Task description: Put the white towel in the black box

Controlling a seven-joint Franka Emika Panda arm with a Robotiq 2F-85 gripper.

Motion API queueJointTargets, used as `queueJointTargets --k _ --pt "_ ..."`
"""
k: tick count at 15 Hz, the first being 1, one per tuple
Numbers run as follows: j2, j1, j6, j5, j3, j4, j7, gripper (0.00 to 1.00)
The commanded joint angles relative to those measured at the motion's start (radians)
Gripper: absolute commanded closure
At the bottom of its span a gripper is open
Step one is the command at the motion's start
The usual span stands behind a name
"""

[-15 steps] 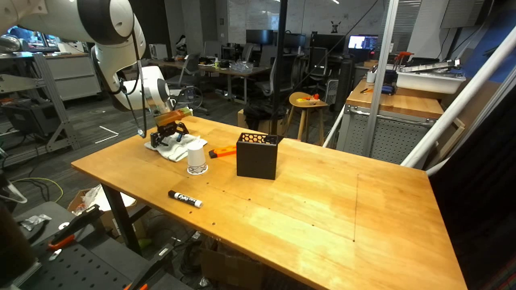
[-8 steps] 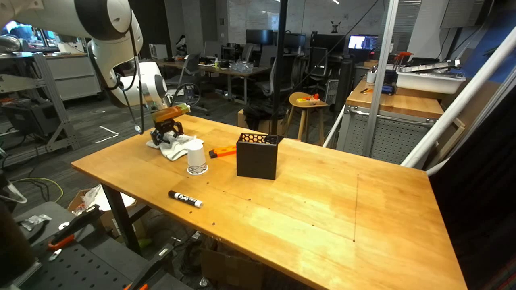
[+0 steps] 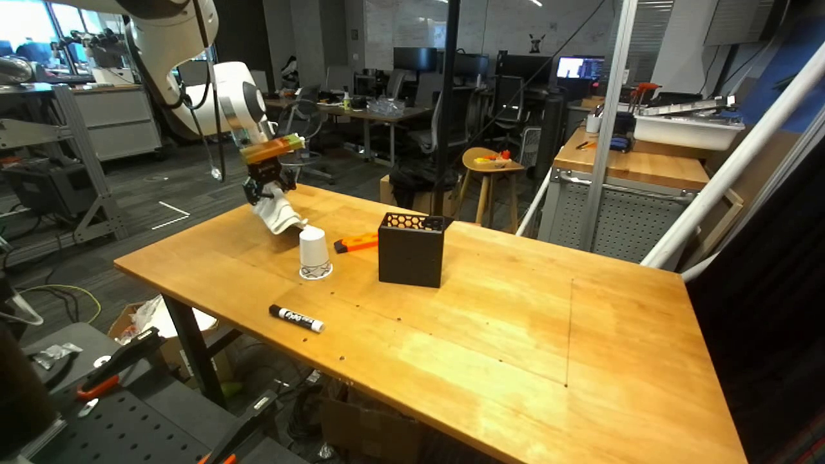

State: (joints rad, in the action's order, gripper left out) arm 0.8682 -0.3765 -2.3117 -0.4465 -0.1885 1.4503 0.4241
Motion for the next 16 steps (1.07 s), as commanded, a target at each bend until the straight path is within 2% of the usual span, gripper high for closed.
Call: queueJointTargets --k 1,4,8,12,16 --pt "-0.156 0.021 0.055 0.017 0.018 0.109 -0.046 1.0" --pt "-0.271 0.07 0.092 0.014 0.039 0.186 -0.059 1.0" --pt "-0.39 0.169 0.087 0.003 0.077 0.278 -0.027 1.0" --pt "-0.453 0.27 0.062 0.002 0.124 0.322 -0.004 1.0" --pt "-0.458 0.339 0.05 -0.006 0.166 0.323 0.004 1.0"
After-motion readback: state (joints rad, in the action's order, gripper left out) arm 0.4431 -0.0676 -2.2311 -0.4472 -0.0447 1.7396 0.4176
